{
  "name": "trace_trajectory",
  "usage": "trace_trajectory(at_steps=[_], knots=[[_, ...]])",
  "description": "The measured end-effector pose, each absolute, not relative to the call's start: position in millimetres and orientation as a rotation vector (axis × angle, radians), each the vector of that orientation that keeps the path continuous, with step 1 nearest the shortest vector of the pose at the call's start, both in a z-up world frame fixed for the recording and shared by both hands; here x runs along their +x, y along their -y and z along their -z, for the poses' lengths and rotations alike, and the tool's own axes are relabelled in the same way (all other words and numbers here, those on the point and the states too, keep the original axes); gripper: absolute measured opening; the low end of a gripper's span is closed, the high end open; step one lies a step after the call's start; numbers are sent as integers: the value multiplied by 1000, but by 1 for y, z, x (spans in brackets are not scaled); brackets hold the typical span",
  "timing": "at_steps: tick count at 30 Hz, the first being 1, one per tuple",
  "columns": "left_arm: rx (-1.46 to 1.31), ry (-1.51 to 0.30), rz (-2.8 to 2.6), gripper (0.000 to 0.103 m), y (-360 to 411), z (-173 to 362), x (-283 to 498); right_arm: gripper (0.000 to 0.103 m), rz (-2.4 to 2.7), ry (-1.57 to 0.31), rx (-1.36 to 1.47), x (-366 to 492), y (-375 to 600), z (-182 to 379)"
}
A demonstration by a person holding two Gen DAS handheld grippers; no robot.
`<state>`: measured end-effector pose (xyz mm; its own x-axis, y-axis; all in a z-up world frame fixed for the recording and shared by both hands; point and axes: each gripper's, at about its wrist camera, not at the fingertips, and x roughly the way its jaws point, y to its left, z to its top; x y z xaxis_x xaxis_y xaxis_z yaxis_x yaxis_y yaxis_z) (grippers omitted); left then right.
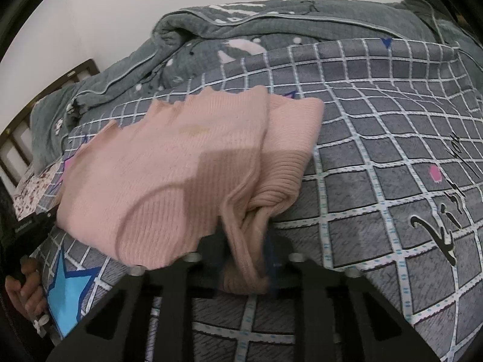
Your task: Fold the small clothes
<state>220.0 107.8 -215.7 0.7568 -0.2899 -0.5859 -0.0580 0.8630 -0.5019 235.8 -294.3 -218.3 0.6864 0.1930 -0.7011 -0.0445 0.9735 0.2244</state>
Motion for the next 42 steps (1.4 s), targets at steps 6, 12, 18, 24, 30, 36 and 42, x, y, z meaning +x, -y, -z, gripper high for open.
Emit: trace_trajectory(at_steps=[6,12,18,24,30,36,42], knots=[[-572,-691,152,10,-112,216,209,11,-163,-788,316,229,311,215],[-560,-684,148,10,-109,216,195,10,-184,-737,289,213,308,200],[-564,-663,162,10,-107,212,166,10,-205,-726,318,194,317,193],[-557,-673,195,10,-98,215,127,10,-205,-701,305,157,326,191],[-565,-672,224,10,-97,216,93,10,-194,-688,281,110,329,192],[-524,-676,243,12,-92,220,68,10,-154,-680,232,81,328,191],[-486,-686,231,26,-95,218,70,23,-52,-692,34,75,304,185]])
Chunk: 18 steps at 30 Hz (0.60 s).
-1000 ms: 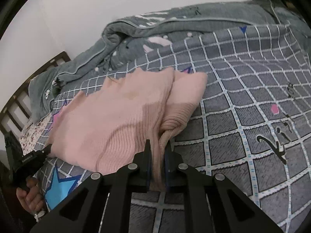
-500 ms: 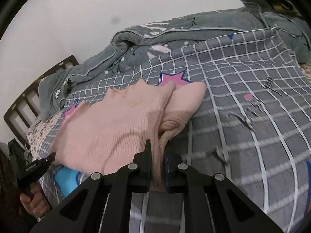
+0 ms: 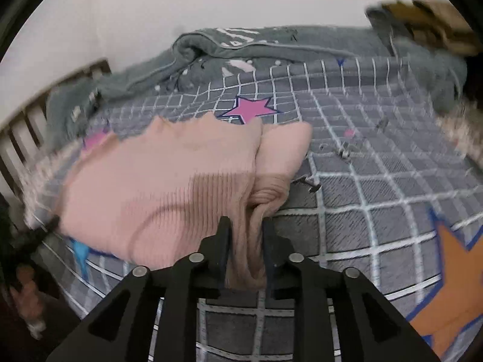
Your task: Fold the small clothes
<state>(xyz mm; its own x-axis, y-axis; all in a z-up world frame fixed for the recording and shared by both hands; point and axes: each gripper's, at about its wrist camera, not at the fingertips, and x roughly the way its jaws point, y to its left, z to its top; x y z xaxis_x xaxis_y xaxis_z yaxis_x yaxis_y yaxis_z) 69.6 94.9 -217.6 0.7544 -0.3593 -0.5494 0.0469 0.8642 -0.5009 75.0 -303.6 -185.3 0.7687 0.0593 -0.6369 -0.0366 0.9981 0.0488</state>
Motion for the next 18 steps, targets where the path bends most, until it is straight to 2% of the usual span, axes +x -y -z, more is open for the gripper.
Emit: trace_trajectory(at_steps=[3,5,7,8,12,18], knots=[[-480,-687,235,32,-101,218,69,29,-29,-650,-34,65,293,176],[-491,-683,253,36,-106,218,67,30,-23,-628,-58,61,284,169],[-503,-685,270,49,-112,220,67,33,-34,-608,-75,61,270,163],[-512,-683,280,58,-116,220,67,35,-39,-601,-80,62,263,161],[-519,-657,272,64,-130,220,62,37,-83,-580,-76,70,232,159],[-544,-664,280,64,-148,227,61,37,-139,-574,-75,89,189,172]])
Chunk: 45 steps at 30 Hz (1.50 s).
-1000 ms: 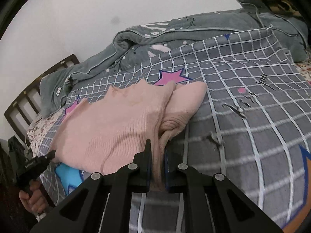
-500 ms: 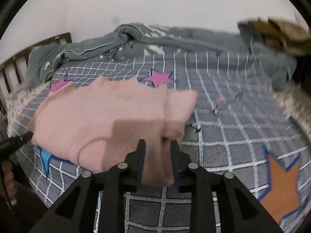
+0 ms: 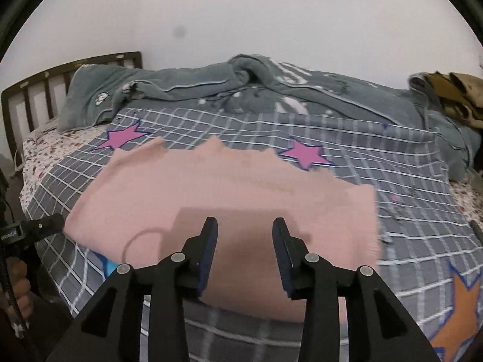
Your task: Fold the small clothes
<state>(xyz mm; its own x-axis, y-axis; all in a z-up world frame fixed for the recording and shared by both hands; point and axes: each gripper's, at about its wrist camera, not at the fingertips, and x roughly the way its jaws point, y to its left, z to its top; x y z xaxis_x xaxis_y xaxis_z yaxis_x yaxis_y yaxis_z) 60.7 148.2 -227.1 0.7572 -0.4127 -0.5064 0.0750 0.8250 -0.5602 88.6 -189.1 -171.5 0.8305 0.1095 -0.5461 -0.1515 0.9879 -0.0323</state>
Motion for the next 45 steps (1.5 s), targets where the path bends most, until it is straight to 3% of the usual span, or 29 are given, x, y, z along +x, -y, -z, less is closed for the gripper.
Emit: trace_trajectory(at_steps=[8,45], knots=[[-545,-677,397,64,-147,230,61,38,-104,-601,-58,123,158,202],[-480,-718,250,63,-90,205,144,39,-154,-649,-33,113,165,201]])
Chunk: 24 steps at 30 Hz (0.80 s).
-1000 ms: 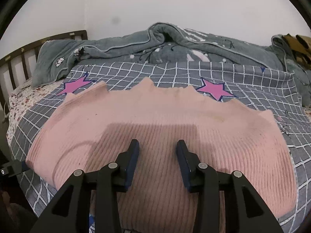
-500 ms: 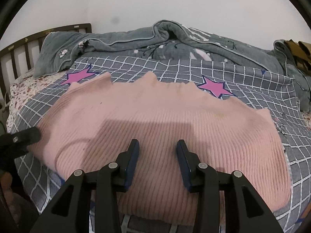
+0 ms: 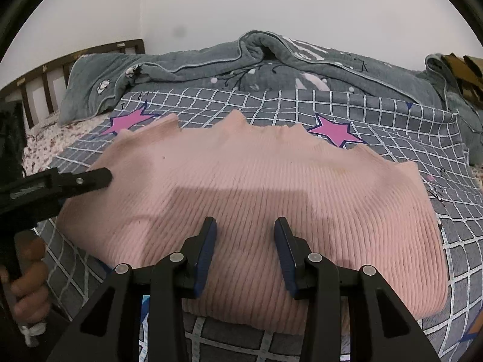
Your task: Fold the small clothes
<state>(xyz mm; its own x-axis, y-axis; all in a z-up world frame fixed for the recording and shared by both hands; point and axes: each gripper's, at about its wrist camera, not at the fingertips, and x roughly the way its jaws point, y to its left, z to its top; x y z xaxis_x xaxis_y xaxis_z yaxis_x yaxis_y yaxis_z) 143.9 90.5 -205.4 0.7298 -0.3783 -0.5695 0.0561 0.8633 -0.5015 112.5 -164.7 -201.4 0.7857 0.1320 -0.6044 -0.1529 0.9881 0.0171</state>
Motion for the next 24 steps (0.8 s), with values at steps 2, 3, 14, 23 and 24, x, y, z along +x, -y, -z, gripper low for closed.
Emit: trace_trajectory(at_steps=[2,3,14,23,24], knots=[[-443,-727,227,63,-86,201,155,35,-147,-642,-47,114,164,202],[-435,-729,225,63,-85,200,159,29,-141,-637,-57,114,164,202],[-355,-697,222,63,-75,200,168,15,-105,-623,-139,134,158,202],[-362,-687,252,63,-79,203,161,15,-73,-626,-155,137,157,206],[-358,-687,254,63,-79,204,160,15,-80,-631,-151,136,158,206]])
